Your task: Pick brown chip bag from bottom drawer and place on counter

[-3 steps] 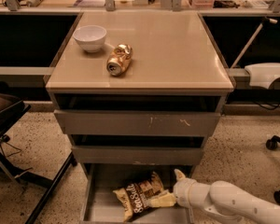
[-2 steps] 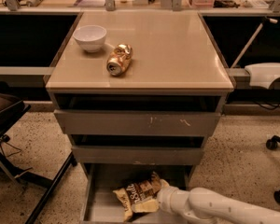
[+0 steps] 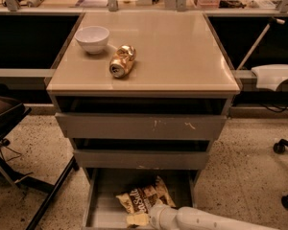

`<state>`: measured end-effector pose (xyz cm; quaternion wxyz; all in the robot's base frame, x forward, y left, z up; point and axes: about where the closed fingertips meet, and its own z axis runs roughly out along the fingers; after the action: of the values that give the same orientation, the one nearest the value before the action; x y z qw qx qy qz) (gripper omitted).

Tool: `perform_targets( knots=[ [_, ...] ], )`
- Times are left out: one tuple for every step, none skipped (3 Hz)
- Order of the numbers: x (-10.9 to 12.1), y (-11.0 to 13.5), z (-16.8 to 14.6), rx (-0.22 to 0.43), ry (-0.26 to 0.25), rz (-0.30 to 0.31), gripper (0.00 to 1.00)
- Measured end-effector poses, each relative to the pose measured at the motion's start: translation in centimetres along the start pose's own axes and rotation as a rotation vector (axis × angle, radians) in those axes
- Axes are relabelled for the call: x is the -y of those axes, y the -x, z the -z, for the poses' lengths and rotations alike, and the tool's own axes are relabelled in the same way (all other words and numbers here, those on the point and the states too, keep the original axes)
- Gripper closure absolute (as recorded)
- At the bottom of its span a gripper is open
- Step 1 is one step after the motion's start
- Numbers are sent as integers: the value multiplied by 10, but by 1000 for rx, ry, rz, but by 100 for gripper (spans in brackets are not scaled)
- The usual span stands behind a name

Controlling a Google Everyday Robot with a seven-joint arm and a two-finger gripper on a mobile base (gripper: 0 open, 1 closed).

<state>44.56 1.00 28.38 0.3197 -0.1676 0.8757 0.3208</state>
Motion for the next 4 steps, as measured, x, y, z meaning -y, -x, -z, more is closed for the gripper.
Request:
perform_targets(
  knots=[
    [18,-3,-8,9,-37,-42,0],
    [56,-3,-22,43,-144,-86,0],
    [95,13,-25,114,-304,-77,0],
    [113,12,-19,118,-381,-79,0]
  ],
)
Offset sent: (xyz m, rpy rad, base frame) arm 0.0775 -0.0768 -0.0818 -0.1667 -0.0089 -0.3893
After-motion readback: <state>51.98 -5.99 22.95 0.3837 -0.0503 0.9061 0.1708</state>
